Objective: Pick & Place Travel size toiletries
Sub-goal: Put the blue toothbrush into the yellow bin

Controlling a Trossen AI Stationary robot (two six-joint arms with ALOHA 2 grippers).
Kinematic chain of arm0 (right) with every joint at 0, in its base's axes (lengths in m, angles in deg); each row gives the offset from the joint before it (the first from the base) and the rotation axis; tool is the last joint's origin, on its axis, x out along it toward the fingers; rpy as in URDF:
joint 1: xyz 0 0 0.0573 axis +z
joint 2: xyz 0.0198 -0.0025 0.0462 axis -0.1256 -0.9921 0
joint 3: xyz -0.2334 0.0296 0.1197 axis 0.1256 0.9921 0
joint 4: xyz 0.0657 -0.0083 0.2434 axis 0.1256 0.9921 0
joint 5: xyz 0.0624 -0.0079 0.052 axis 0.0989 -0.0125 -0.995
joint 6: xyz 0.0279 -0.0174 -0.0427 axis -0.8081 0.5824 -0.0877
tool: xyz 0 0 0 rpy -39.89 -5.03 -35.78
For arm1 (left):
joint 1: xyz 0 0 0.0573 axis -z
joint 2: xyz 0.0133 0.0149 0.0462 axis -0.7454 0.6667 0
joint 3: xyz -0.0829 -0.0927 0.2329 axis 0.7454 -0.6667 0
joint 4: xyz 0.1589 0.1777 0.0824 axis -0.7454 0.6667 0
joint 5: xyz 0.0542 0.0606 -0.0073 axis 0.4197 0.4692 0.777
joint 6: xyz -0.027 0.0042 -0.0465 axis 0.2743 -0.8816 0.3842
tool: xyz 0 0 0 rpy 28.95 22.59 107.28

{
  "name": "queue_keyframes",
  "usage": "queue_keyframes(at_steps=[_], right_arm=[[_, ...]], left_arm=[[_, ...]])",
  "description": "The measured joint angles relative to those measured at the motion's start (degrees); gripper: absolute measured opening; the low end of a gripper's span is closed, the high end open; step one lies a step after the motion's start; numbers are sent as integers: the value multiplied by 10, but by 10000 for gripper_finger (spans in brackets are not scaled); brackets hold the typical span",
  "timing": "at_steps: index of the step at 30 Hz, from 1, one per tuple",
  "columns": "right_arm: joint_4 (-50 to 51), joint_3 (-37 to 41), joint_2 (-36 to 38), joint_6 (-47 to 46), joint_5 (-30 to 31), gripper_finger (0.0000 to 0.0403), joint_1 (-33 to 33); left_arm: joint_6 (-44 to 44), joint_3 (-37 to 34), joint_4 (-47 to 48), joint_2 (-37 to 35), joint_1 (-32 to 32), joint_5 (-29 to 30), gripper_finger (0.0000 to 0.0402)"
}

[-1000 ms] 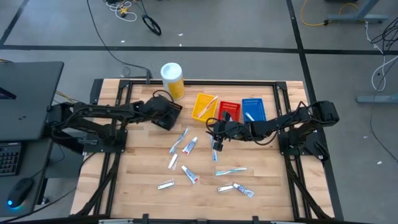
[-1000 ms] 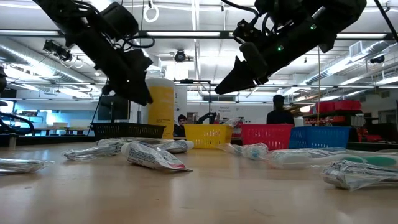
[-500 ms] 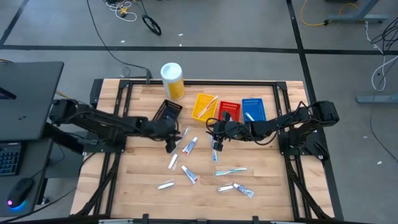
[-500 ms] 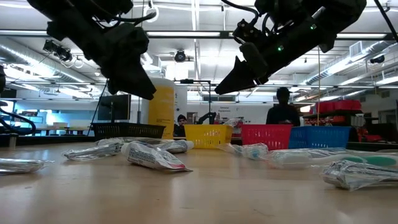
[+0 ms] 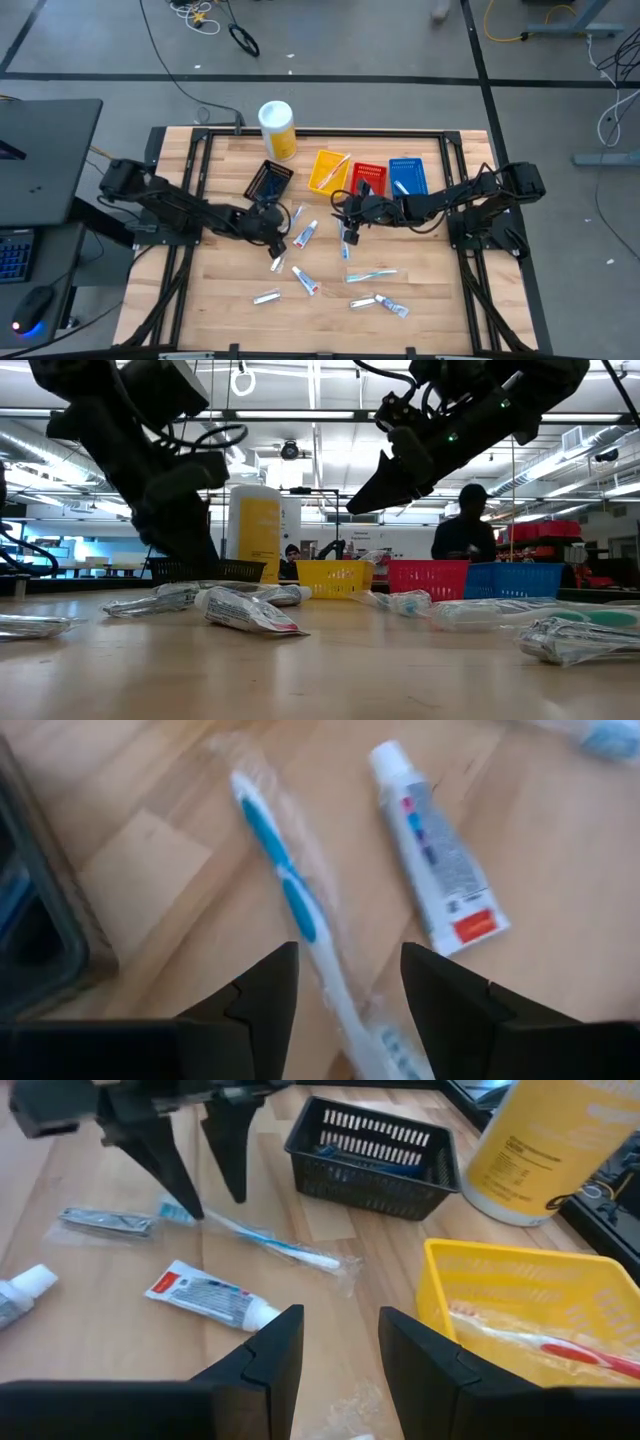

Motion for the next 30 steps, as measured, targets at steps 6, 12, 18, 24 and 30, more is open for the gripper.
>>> queue_keyframes(at_steps=[6, 12, 18, 24, 30], right_arm=[[2, 0, 0, 0, 1, 140, 0], [2, 0, 0, 0, 1, 140, -1], [2, 0, 0, 0, 1, 140, -1], [4, 0, 0, 0, 1, 140, -1], [83, 0, 0, 0, 1, 140, -1]], left_arm=[[27, 0, -1, 47, 6, -9, 174], [35, 2, -3, 65, 6, 3, 139], [42, 0, -23, 61, 5, 23, 63], [79, 0, -95, 61, 6, 68, 20], [93, 27, -119, 61, -3, 159, 40]])
